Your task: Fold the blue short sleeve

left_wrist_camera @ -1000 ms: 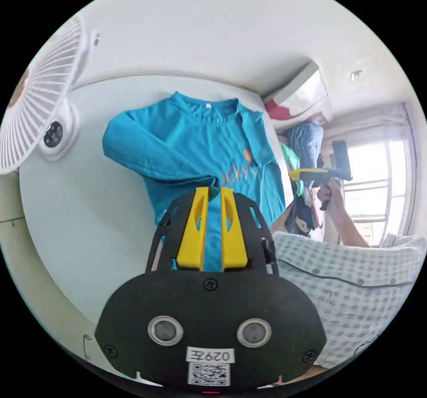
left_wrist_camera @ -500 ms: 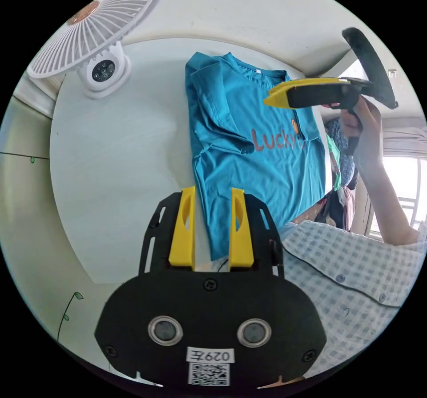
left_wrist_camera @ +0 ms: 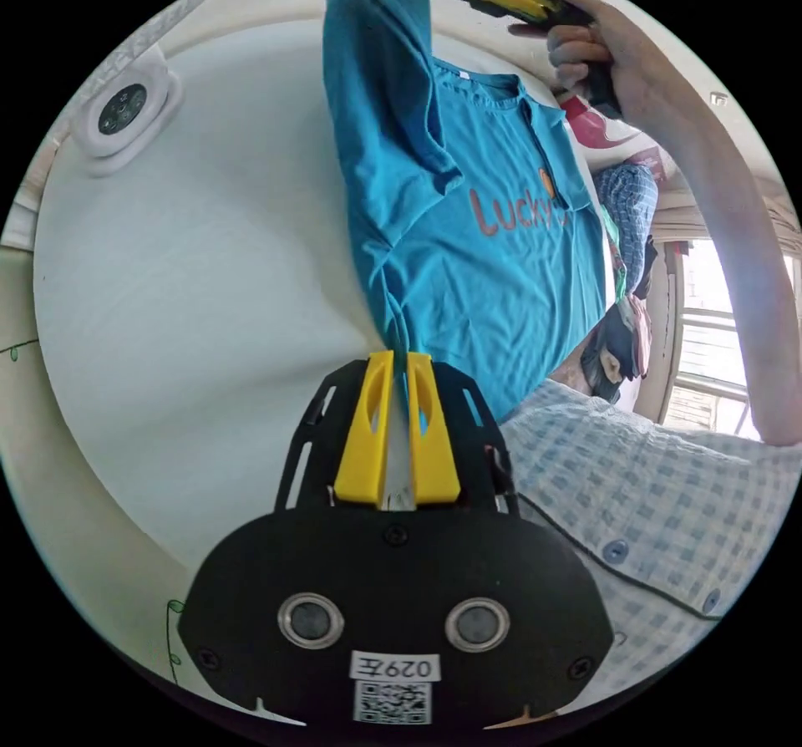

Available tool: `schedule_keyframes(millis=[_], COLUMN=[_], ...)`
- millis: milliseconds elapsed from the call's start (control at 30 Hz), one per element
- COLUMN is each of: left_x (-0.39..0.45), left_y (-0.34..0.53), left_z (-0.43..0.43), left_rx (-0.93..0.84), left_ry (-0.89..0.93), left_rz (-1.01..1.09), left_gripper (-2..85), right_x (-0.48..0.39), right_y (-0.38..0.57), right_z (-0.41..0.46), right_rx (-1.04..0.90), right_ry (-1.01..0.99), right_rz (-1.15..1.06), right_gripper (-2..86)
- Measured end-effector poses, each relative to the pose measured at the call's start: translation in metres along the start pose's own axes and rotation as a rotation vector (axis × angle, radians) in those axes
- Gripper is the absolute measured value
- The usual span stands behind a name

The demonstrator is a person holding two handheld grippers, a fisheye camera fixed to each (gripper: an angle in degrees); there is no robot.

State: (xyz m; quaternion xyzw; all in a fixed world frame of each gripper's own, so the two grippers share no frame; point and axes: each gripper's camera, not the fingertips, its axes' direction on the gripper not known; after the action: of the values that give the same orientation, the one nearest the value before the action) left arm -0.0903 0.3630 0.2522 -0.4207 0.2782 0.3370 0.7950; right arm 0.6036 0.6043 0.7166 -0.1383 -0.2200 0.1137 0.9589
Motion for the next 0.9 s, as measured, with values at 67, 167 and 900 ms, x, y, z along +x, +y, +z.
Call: schedule_keyframes(millis=[67, 167, 900], left_x=[-0.008, -0.018, -0.053], left_y=[-0.003, -0.008, -0.040], left_z=[0.001, -0.003, 0.006], left_rx=[-0.002, 0.009, -0.015], left_ry=[0.052, 0.074, 0.197], left_rz=[-0.005, -0.010, -0.008], left_gripper=[2.3, 3.4, 3.8], right_x=[-0.001, -0.013, 0.040], right_y=[0.003, 0.017, 0.042], right_z=[-0.003, 0.010, 0.005], right_rx=[-0.062, -0.133, -0.126], right_ry=[0.245, 0.414, 0.333], right_rz=[0.056, 0.007, 0.148], right_gripper=[14.5, 18.6, 7.9])
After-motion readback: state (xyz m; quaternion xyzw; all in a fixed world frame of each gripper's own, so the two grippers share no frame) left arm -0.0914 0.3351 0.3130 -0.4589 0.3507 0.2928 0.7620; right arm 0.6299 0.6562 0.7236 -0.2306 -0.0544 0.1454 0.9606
